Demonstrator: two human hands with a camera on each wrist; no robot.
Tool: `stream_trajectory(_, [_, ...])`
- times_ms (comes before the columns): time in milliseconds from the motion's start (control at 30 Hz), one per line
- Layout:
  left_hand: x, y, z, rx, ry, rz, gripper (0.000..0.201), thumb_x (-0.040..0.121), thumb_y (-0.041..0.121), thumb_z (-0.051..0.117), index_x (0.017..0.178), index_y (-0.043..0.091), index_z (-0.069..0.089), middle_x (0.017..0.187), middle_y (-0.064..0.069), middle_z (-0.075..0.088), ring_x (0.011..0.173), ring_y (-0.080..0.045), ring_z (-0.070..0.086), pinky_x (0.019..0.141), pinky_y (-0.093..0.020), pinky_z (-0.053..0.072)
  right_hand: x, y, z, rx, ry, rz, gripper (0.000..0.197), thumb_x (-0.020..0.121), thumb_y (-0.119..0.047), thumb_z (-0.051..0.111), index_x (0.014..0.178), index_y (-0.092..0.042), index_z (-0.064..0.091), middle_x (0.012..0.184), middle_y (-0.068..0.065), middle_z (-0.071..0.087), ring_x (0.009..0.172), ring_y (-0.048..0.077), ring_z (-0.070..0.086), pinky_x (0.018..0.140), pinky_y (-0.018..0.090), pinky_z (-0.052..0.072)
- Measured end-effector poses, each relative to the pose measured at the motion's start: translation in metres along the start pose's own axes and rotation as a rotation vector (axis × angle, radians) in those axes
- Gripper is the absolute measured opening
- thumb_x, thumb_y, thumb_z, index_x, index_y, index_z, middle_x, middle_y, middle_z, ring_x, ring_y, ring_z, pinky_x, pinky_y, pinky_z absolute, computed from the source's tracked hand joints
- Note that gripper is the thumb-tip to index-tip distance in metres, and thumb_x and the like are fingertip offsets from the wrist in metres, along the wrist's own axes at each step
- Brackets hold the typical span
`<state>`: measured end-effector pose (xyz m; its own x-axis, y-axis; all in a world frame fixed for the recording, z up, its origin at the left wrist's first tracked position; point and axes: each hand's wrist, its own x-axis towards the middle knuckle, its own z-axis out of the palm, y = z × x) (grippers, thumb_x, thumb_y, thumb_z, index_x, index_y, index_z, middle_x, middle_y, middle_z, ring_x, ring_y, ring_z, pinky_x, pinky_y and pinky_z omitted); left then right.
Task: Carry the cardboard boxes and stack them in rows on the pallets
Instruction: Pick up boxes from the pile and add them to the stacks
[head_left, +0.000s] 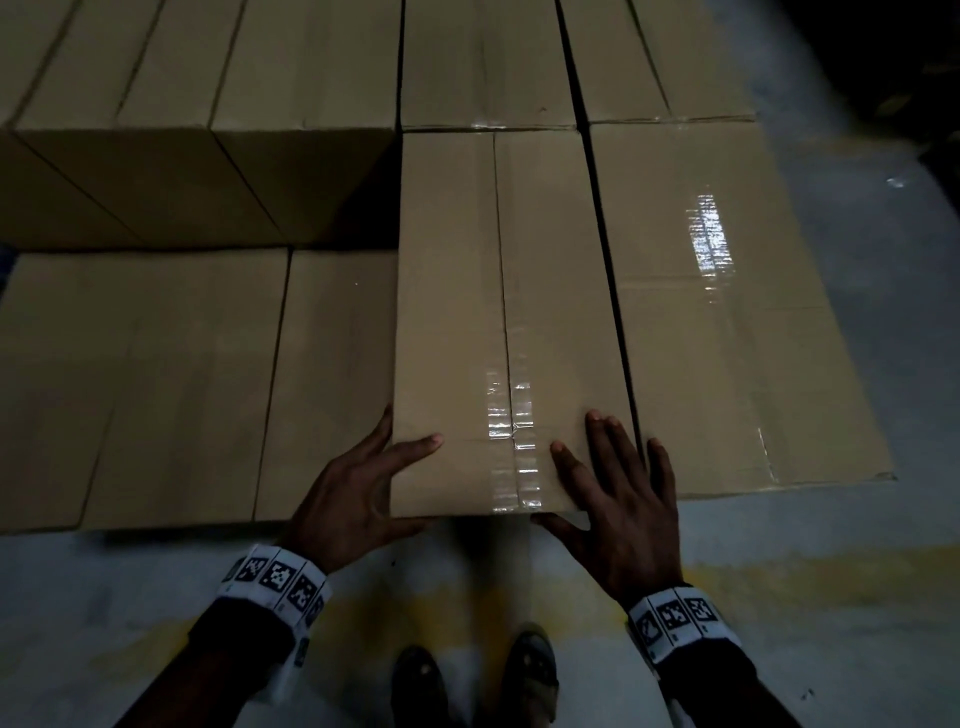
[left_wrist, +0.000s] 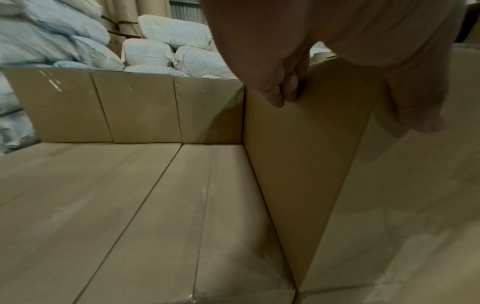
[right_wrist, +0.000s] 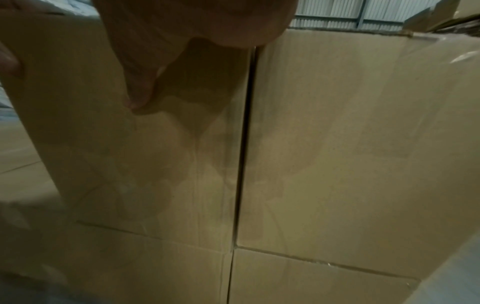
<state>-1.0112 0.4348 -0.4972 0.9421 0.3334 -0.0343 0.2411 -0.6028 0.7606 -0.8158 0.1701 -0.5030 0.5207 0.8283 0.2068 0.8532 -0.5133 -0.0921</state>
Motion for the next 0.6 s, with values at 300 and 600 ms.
stream_trajectory(300, [-0.002, 0.002, 0.004, -0.020, 0.040, -0.006, 0.101, 0.059, 0.028, 0.100, 0.147, 0.042, 0.052, 0.169, 0.006, 0.023, 0.148, -0.005, 0.036, 0.120, -0.029, 0.034, 0.000, 0.003, 0.000, 0.012, -0.014, -0.015, 0.079, 0.087, -0.067, 0.064, 0.153, -0.026, 0.048, 0.166, 0.014, 0.030, 0.153, 0.032, 0.029, 0.125, 0.054, 0.013])
stream_trajectory(600, [-0.010, 0.014, 0.025, -0.020, 0.098, -0.096, 0.096, 0.065, 0.041, 0.092, 0.150, 0.030, 0.048, 0.162, -0.003, 0.037, 0.147, -0.015, 0.039, 0.119, -0.037, 0.039, 0.000, 0.004, -0.009, -0.009, -0.098, -0.014, 0.090, 0.085, -0.061, 0.072, 0.161, -0.034, 0.030, 0.170, 0.007, 0.020, 0.156, 0.029, 0.020, 0.123, 0.057, 0.017])
